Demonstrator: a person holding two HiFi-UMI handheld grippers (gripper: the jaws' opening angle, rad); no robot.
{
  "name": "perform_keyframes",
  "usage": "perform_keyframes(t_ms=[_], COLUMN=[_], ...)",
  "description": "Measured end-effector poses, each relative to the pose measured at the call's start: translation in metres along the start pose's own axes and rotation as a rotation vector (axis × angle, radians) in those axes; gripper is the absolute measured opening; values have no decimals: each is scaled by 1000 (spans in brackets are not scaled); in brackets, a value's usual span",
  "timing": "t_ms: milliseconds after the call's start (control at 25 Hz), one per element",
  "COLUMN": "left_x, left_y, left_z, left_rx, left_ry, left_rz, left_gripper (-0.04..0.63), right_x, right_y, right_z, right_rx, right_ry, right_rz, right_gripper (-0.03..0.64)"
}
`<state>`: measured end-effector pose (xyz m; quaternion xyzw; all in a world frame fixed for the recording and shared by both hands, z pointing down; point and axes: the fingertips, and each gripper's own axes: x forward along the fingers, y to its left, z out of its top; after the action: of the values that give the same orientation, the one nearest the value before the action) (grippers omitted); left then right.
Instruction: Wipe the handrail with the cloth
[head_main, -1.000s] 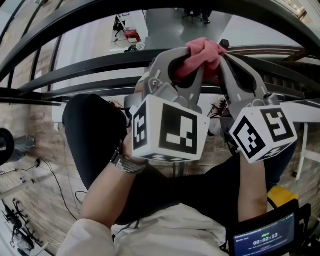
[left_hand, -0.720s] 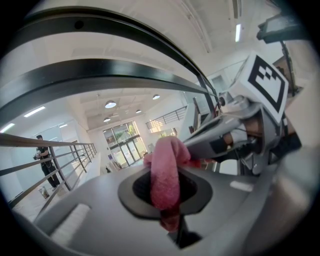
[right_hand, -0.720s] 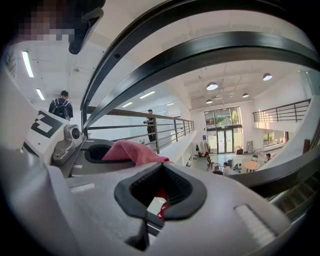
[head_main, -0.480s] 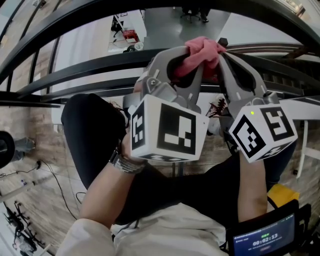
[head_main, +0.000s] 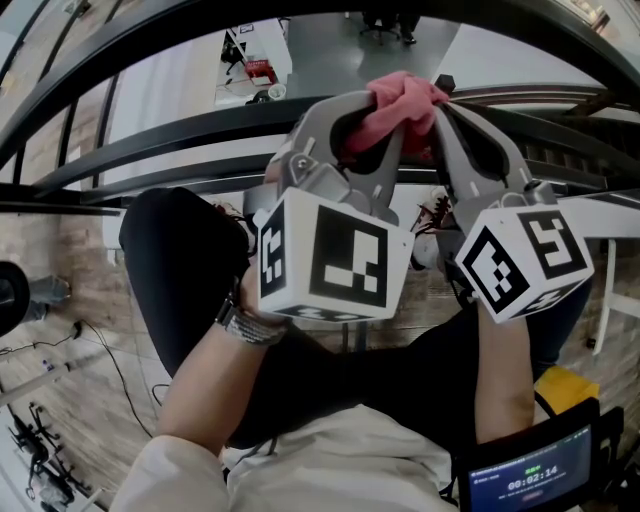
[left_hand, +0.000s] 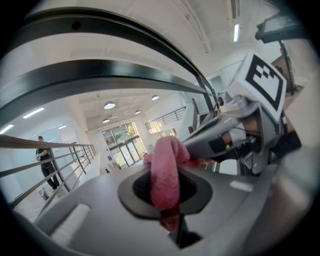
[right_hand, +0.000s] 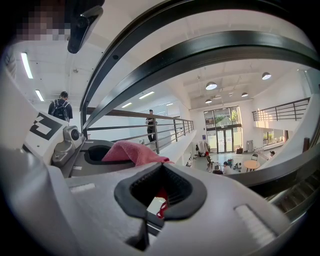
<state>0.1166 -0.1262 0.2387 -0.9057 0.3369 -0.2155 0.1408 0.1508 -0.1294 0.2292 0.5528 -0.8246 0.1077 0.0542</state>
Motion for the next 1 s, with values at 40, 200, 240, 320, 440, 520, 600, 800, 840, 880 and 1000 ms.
perform_keyframes(t_ms=[40, 200, 240, 320, 440, 520, 600, 800, 840, 880, 1000], left_x=[0, 0, -1, -1, -1, -1, -1, -1, -1, -1, 0], left_y=[0, 1, 2, 1, 1, 1, 1, 1, 1, 1, 1], left_z=[0, 0, 0, -1, -1, -2, -2, -1, 0, 0, 0], left_rx=[1, -4, -4, 0, 7, 7, 6, 13, 17, 20, 20], left_ry=[0, -2, -2, -1, 4, 4, 4, 10, 11, 12, 13], left_rz=[-1, 0, 1, 0, 1, 0, -3, -4, -4, -5, -5], left_gripper=[29, 29, 29, 28, 28, 29, 28, 29, 29, 29, 29], right_x=[0, 2, 2, 3, 3, 3, 4, 3, 3, 3, 4], right_y=[0, 1, 1, 2, 2, 2, 2, 2, 2, 1, 1], right_z=[0, 1, 1, 1, 0, 0, 0, 0, 0, 1, 1], right_rx=[0, 1, 2, 3, 4, 4, 4, 3, 3, 2, 1], right_ry=[1, 4, 4, 5, 4, 4, 5, 6, 6, 6, 7], right_rz=[-1, -4, -3, -3, -3, -3, -2, -2, -2, -3, -3], right_gripper=[2, 2, 2, 2, 2, 2, 2, 2, 2, 2, 2])
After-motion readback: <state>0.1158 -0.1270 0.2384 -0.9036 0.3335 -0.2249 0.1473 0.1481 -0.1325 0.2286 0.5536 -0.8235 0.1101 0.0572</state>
